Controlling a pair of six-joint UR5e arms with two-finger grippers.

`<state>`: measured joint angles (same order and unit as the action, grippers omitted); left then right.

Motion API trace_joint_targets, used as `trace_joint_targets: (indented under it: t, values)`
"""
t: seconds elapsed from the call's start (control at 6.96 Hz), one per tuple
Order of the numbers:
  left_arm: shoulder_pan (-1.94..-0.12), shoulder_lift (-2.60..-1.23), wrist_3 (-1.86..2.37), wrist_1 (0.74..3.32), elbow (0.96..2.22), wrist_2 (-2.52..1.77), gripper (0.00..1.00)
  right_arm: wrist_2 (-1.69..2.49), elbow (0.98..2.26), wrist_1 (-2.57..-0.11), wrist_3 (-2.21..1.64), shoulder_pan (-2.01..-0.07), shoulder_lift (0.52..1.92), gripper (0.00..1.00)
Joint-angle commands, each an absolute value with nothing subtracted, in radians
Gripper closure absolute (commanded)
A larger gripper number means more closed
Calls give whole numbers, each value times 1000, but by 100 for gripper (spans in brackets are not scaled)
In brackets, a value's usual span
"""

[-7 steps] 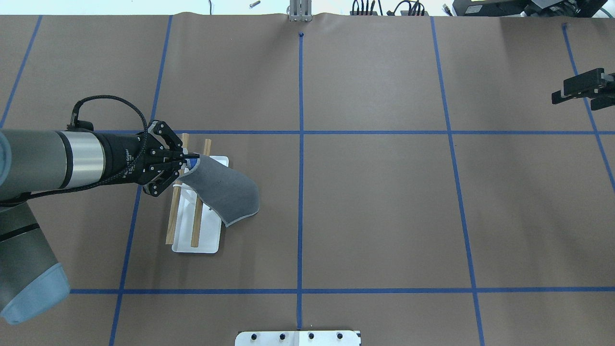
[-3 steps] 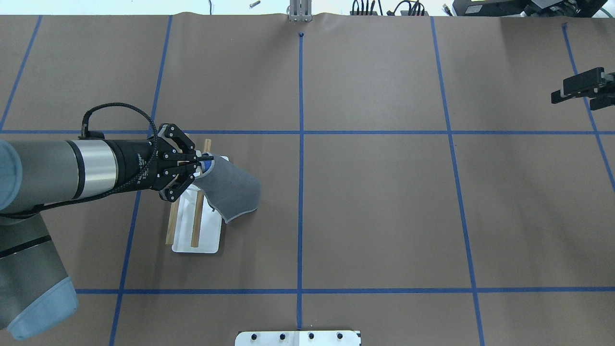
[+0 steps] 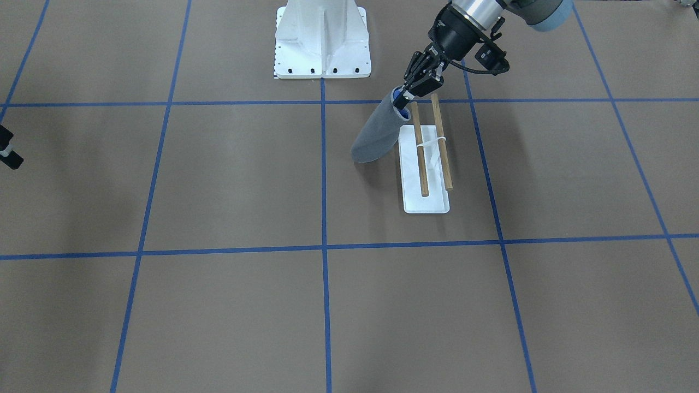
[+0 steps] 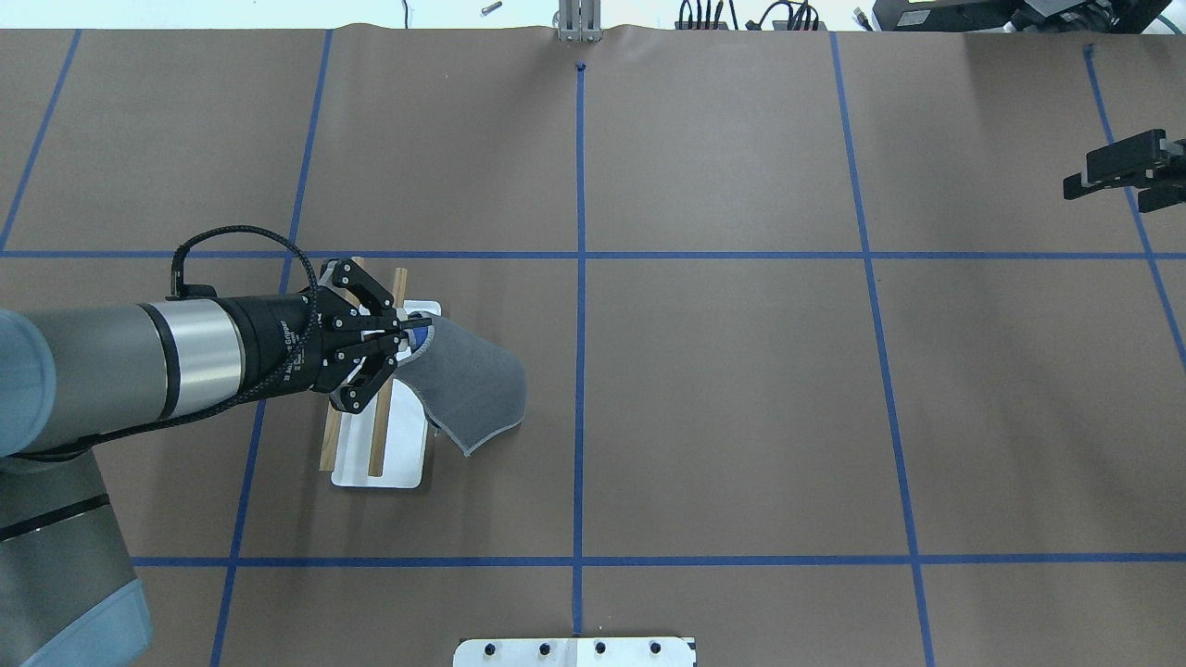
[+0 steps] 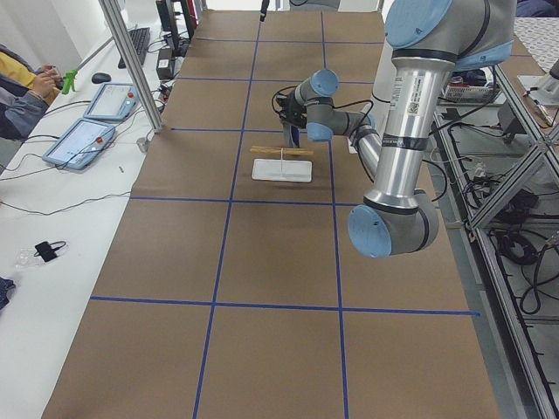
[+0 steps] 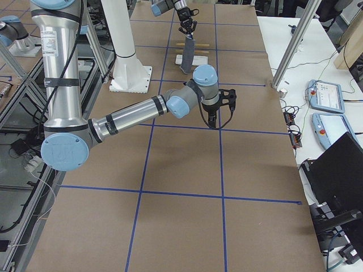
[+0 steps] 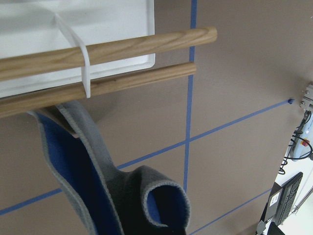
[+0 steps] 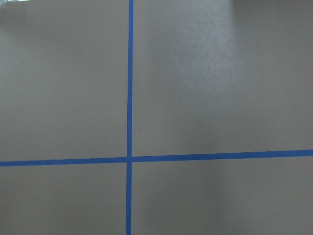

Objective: Hang towel on rack

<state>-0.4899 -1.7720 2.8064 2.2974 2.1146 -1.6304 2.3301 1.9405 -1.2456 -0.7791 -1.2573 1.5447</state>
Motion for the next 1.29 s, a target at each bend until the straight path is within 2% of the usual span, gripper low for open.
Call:
trace_joint_targets:
  t: [0.0, 0.29, 0.86, 1.15]
  values:
    - [-475, -1737, 2806, 2298, 2131, -1604, 100, 2330, 1940, -1246, -779, -1259, 1543, 0]
    - [-483, -1633, 2798, 2309, 2166, -1609, 100, 2330, 1939, -1247, -779, -1261, 1543, 0]
    - [-589, -1593, 2723, 2310, 2161, -1638, 100, 2332, 1937, -1274, -779, -1269, 1513, 0]
    - [-615, -1583, 2659, 2357, 2108, -1634, 100, 2332, 1939, -1284, -779, -1273, 1500, 0]
